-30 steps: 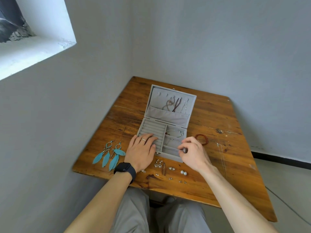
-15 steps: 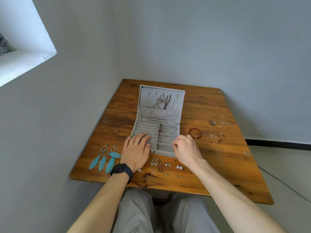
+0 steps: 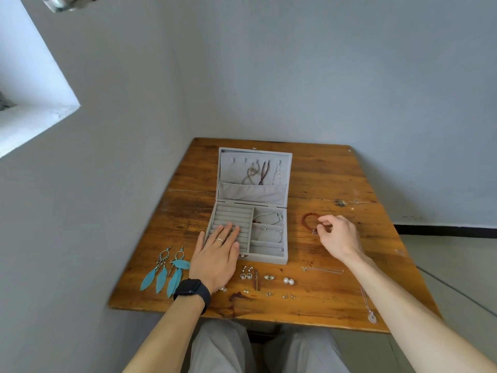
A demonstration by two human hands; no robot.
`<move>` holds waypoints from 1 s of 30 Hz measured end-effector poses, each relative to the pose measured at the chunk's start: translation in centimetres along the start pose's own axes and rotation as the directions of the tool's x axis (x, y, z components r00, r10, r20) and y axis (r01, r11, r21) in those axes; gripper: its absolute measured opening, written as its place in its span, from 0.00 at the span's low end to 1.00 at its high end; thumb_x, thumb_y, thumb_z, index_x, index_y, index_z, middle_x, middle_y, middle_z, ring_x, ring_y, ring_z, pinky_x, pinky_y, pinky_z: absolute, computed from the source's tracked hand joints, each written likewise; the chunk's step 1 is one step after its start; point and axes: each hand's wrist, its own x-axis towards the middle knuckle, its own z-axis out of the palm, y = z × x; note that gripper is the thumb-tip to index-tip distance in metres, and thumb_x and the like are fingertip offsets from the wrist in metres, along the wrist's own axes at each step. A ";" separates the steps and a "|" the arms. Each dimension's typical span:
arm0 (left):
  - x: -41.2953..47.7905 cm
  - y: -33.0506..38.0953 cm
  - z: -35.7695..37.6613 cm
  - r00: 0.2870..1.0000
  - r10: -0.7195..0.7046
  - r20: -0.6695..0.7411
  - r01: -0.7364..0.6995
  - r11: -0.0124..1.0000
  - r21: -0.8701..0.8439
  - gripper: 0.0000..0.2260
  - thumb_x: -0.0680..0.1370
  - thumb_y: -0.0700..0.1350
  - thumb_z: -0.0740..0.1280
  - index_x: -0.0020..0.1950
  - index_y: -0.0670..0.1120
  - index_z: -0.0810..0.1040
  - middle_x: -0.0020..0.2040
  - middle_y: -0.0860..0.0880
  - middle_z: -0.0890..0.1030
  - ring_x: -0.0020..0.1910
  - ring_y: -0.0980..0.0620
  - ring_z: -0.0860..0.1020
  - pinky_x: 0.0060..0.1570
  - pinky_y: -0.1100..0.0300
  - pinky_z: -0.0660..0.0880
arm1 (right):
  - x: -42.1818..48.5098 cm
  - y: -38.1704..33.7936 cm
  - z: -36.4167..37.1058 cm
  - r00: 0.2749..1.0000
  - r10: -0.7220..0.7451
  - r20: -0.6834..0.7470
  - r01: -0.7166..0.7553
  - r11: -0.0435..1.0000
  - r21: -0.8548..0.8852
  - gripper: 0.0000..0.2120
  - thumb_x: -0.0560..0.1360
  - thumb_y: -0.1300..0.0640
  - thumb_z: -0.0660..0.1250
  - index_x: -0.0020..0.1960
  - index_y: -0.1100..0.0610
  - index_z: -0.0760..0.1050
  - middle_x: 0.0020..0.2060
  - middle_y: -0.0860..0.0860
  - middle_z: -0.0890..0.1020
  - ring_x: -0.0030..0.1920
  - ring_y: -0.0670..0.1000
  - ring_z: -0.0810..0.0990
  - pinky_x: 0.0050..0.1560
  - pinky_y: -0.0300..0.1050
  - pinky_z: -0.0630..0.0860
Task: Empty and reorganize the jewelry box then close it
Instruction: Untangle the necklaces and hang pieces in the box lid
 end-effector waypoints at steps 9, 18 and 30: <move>0.1 0.1 0.2 1.000 -0.022 -0.005 0.022 1.000 -0.004 0.23 0.85 0.56 0.43 0.81 0.59 0.51 0.81 0.59 0.53 0.80 0.58 0.48 0.77 0.49 0.38 | 0.7 -0.1 0.3 0.997 -0.050 0.065 0.060 0.984 -0.165 0.14 0.78 0.48 0.70 0.59 0.54 0.83 0.60 0.53 0.80 0.61 0.55 0.78 0.64 0.50 0.72; -0.2 0.6 0.2 0.998 -0.057 0.008 0.057 0.998 -0.019 0.23 0.85 0.56 0.43 0.81 0.60 0.49 0.81 0.60 0.51 0.80 0.58 0.47 0.76 0.49 0.38 | -0.3 -0.7 0.4 0.998 -0.036 0.042 0.043 0.982 -0.184 0.06 0.80 0.58 0.67 0.53 0.57 0.82 0.55 0.53 0.82 0.54 0.53 0.80 0.57 0.45 0.75; -0.7 1.1 0.4 0.997 -0.073 -0.026 0.071 0.995 -0.065 0.23 0.85 0.55 0.43 0.81 0.59 0.51 0.81 0.59 0.52 0.80 0.58 0.47 0.77 0.48 0.39 | -0.5 -6.5 0.8 0.982 -0.171 -0.076 0.185 0.952 0.246 0.03 0.78 0.54 0.70 0.48 0.47 0.81 0.45 0.40 0.82 0.48 0.42 0.79 0.50 0.37 0.71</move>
